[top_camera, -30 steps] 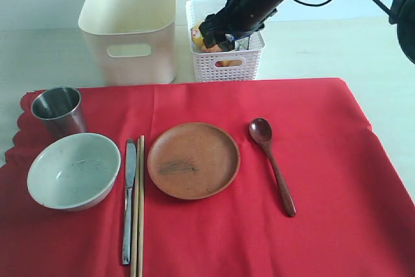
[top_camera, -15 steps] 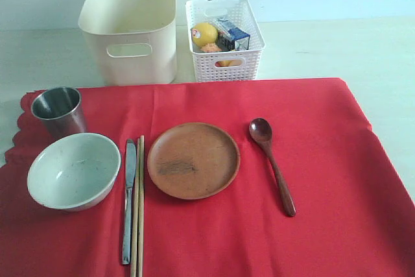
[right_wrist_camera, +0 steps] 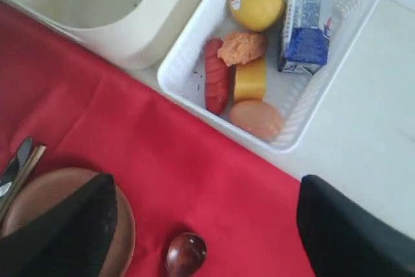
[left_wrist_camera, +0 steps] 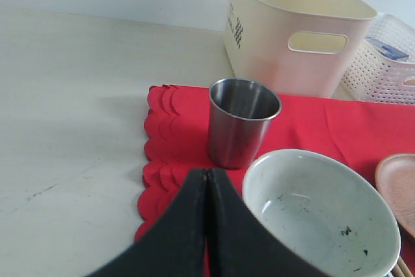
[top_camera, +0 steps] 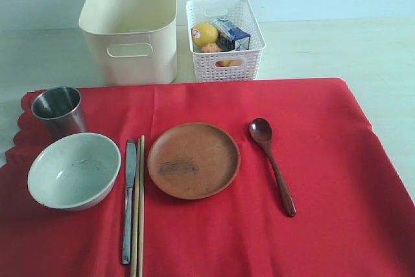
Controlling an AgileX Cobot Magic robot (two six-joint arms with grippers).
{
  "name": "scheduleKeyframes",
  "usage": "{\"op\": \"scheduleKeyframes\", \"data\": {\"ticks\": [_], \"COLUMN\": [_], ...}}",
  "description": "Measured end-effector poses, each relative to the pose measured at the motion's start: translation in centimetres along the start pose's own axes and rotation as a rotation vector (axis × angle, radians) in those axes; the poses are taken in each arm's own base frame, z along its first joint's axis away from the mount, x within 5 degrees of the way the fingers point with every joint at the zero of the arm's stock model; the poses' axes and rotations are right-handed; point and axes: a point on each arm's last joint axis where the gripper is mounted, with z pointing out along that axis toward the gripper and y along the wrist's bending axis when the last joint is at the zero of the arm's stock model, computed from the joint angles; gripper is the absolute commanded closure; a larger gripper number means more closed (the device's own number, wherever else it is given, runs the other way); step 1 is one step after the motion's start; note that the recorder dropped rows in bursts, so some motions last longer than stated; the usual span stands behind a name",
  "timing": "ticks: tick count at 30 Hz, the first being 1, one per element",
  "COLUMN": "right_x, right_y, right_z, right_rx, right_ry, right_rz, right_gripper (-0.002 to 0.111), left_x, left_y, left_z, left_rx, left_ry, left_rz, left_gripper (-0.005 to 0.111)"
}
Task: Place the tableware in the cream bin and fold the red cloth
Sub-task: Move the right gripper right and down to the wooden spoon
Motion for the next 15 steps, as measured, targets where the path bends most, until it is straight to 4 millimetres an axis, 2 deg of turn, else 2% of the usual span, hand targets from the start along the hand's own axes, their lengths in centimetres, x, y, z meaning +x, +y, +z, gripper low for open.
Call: {"op": "scheduleKeyframes", "data": {"ticks": [7, 15], "right_x": [3.8, 9.0], "right_y": [0.4, 1.6], "right_z": [-1.0, -3.2], "right_rx": [0.032, 0.057], "right_ry": [0.073, 0.007], "right_rz": [0.020, 0.036], "right_gripper": [0.036, 0.036], "left_x": [0.0, 0.0], "left_y": [0.0, 0.0], "left_z": [0.0, 0.0], "left_rx": [0.000, 0.000], "left_ry": [0.000, 0.000], "left_rz": [0.000, 0.000], "left_gripper": [0.107, 0.107]}}
